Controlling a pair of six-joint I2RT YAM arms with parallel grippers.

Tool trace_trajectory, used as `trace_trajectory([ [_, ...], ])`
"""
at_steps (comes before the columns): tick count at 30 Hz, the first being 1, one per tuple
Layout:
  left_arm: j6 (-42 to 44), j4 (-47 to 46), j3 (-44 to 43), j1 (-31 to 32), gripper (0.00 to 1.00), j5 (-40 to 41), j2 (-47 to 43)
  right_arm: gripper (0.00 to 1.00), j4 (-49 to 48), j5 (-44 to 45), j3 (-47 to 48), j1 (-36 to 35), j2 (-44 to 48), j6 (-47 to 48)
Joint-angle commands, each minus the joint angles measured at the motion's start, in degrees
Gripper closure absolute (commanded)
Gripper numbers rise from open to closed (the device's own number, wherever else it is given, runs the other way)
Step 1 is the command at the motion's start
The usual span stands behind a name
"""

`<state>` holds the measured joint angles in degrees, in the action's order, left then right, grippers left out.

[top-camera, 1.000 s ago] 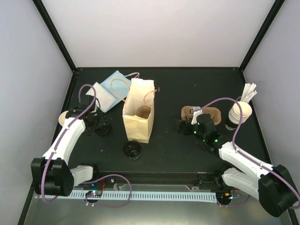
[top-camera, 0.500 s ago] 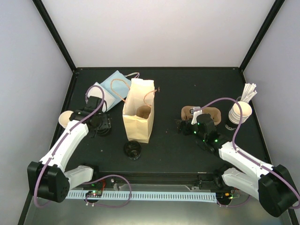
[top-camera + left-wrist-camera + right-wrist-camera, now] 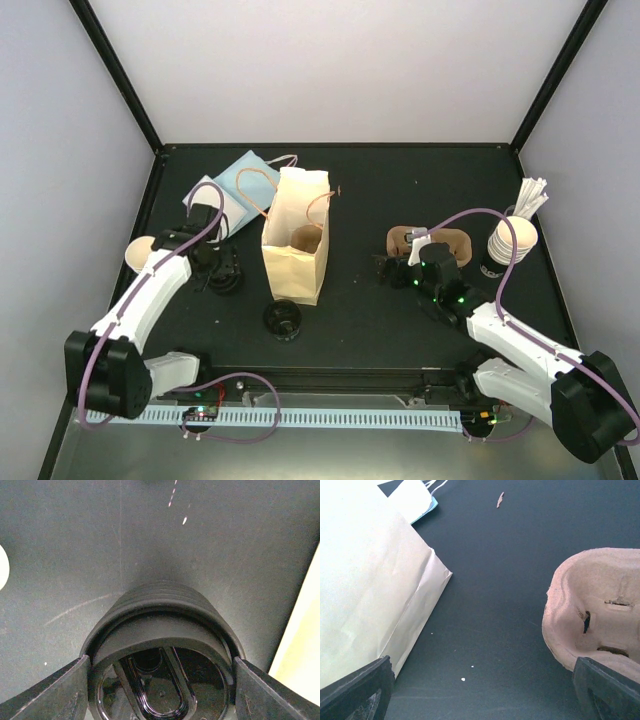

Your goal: Pack the takeout coffee

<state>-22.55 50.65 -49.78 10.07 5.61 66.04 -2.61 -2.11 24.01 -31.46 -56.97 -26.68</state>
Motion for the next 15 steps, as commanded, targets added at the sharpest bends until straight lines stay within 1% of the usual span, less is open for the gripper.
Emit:
trace_trajectory([
  [1,0.8,5.3,-6.0,0.3,0.30,-2.5,3.6,0.00,-1.7,-0.4,0.4,0.0,-0.3,0.6],
  [2,1.5,2.3,-4.3,0.1,0.26,-0.8,2.1,0.00,-1.7,-0.3,0.5,0.1,-0.3,0.6],
  [3,2.1,-1.3,-1.6,-0.2,0.25,1.2,0.2,0.00,-1.5,-0.2,0.7,0.1,-0.3,0.7],
  [4,1.7,-0.6,-1.5,-0.4,0.25,1.7,-0.1,0.00,-1.6,-0.2,0.6,0.1,-0.3,0.7],
  [6,0.0,5.1,-5.8,0.0,0.25,-0.7,0.2,0.00,-1.8,-0.4,0.4,0.1,-0.4,0.5],
  [7,0.7,4.4,-5.5,0.1,0.24,-1.0,-0.3,0.00,-1.9,-0.5,0.3,0.1,-0.5,0.6],
  [8,1.0,1.6,-3.5,0.0,0.24,0.8,-0.7,0.00,-1.8,-0.5,0.5,0.1,-0.6,0.6],
  [9,1.0,1.2,-2.9,-0.2,0.27,0.7,-0.6,0.00,-1.6,-0.2,0.6,0.1,-0.7,0.7],
  [10,0.8,5.0,-6.2,-0.1,0.28,-2.6,0.4,0.00,-1.7,-0.2,0.7,0.1,-0.8,0.7],
  [11,0.4,8.3,-9.1,0.5,0.28,-3.8,0.6,0.00,-1.8,-0.5,0.6,0.1,-0.9,0.6],
  [12,0.5,8.4,-9.8,1.0,0.25,-3.1,-0.3,0.00,-2.0,-0.8,0.5,0.1,-1.1,0.6],
  [13,1.1,6.1,-6.9,0.8,0.22,-0.6,-1.7,0.00,-2.0,-1.1,0.6,0.1,-1.3,0.6],
  [14,1.7,1.1,-3.8,0.2,0.22,2.0,-2.8,0.00,-1.7,-0.8,0.9,0.1,-1.5,0.7],
  [15,1.7,1.4,-3.8,-0.8,0.23,1.5,-2.5,0.00,-1.5,-0.7,1.1,0.1,-1.6,0.7],
])
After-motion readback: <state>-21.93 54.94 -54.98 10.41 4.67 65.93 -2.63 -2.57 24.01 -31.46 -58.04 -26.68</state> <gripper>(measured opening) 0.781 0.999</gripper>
